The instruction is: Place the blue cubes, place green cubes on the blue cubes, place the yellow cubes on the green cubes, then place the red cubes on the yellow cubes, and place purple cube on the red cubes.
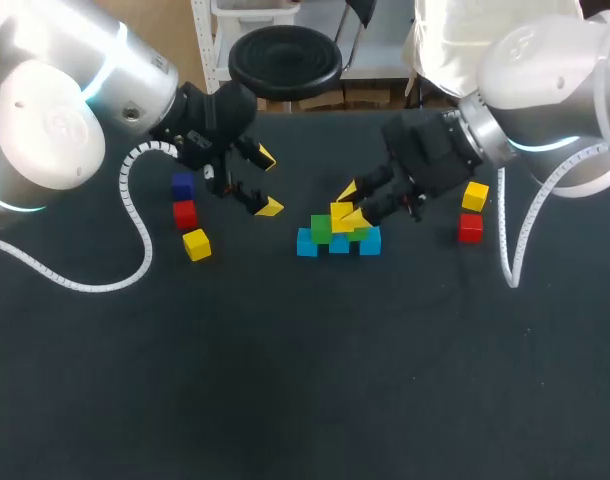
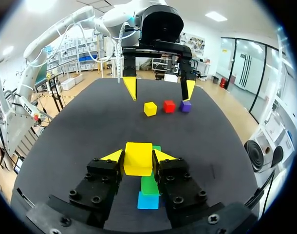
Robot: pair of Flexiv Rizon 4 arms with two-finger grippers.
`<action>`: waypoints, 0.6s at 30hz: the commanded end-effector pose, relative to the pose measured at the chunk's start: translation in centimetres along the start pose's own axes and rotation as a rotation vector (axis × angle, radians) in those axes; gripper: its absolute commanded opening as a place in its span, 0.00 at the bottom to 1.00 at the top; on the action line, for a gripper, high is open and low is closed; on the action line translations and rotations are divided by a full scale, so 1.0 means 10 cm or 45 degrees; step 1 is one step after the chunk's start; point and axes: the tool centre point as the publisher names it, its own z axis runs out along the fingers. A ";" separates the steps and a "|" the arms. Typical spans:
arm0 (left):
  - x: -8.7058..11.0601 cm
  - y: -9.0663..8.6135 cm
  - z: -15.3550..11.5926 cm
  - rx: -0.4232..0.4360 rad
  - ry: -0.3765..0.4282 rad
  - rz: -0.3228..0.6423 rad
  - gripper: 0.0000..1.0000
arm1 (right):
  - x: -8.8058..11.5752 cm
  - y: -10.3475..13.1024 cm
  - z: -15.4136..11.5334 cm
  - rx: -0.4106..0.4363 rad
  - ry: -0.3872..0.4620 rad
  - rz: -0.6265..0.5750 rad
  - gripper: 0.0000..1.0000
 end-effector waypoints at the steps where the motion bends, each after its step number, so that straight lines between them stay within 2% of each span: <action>1: 0.02 -0.01 0.00 -0.001 -0.008 0.004 1.00 | -0.01 0.01 0.01 0.014 -0.004 -0.020 0.04; 18: 0.02 -0.01 0.00 -0.001 -0.008 0.004 1.00 | -0.03 0.02 0.00 0.033 0.009 -0.061 0.00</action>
